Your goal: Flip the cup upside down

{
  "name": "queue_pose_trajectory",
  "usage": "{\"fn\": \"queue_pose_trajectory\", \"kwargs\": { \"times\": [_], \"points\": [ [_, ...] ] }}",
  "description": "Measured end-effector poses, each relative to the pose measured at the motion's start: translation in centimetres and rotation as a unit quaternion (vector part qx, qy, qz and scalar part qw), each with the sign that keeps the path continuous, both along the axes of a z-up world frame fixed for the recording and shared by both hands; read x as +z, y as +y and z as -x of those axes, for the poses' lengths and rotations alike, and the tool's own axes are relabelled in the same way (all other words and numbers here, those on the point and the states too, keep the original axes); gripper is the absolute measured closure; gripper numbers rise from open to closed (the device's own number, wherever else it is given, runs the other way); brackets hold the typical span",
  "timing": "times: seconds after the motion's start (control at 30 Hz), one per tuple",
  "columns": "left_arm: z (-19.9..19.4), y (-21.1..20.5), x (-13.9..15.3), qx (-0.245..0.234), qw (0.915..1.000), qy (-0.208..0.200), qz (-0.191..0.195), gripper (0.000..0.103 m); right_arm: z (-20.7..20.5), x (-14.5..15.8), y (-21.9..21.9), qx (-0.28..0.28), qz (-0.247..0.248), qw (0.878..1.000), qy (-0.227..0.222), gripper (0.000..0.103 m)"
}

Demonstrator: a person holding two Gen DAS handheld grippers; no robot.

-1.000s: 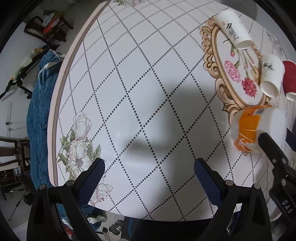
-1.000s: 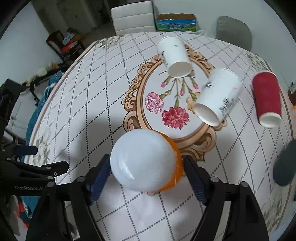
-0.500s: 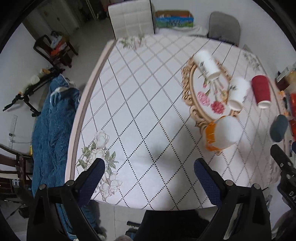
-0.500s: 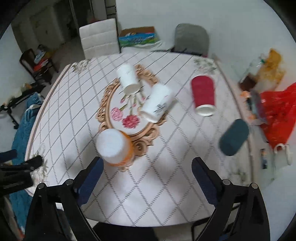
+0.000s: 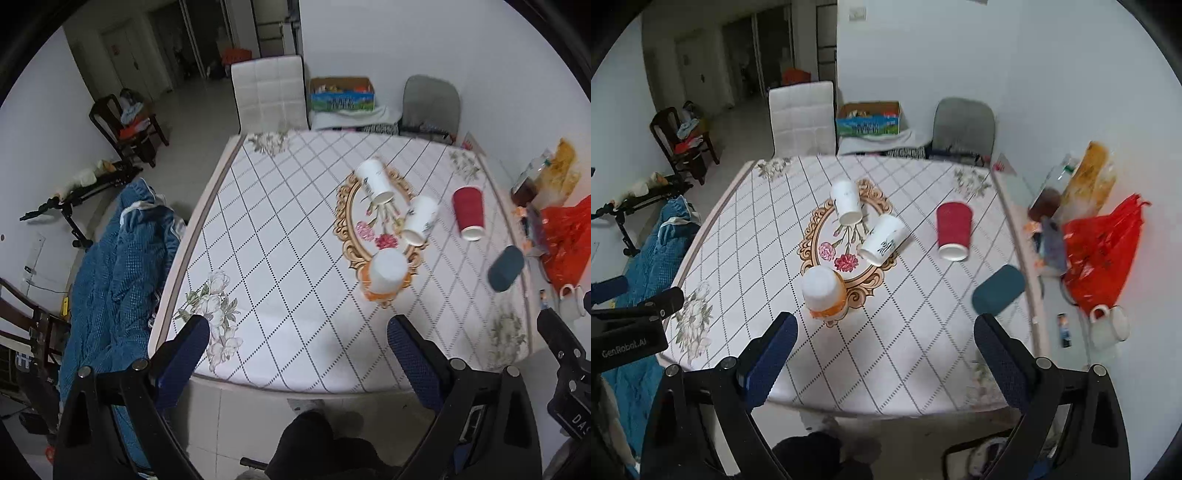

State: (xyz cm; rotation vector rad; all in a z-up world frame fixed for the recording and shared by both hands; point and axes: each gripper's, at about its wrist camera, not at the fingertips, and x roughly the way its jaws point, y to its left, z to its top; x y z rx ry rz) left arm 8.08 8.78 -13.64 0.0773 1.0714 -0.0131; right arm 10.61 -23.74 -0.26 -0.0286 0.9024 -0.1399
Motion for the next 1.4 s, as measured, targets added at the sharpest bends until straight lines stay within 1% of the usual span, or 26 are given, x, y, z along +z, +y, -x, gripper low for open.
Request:
{"fn": "queue_pose_trajectory", "kwargs": {
  "times": [0.13,0.3,0.53,0.6,0.67,0.93,1.17,1.4],
  "points": [
    [3.3,-0.1,2.7,-0.001,0.9997,-0.024,0.009,0.004,3.9,2.9,-0.2,0.003,-0.004,1.0,-0.015,0.002],
    [7.1,-0.1,5.7,0.003,0.9986,-0.047,0.024,0.004,8.4,6.4,-0.3,0.006,-0.011,0.999,-0.043,0.002],
    [10.5,0.0,8.0,0.005,0.9972,-0.07,0.025,0.004,12.7,9.8,-0.3,0.008,-0.021,0.997,-0.073,0.002],
    [11.1,0.2,8.3,0.007,0.9967,-0.078,0.024,0.004,13.3,10.4,-0.1,0.008,-0.016,0.996,-0.082,0.001],
    [11.6,0.4,8.5,0.011,0.9963,-0.082,0.025,0.001,13.6,10.7,-0.1,0.008,-0.02,0.996,-0.085,0.001],
    [12.5,0.9,8.8,0.013,0.9954,-0.09,0.029,0.001,13.2,10.7,0.5,0.02,-0.018,0.996,-0.081,0.0],
    [13.1,1.2,9.7,0.018,0.9942,-0.104,0.023,0.001,12.7,10.9,0.6,0.021,-0.013,0.996,-0.085,0.0],
    [13.3,1.3,10.1,0.02,0.994,-0.106,0.018,0.001,12.7,10.9,0.6,0.02,-0.013,0.996,-0.084,0.0]
  ]
}}
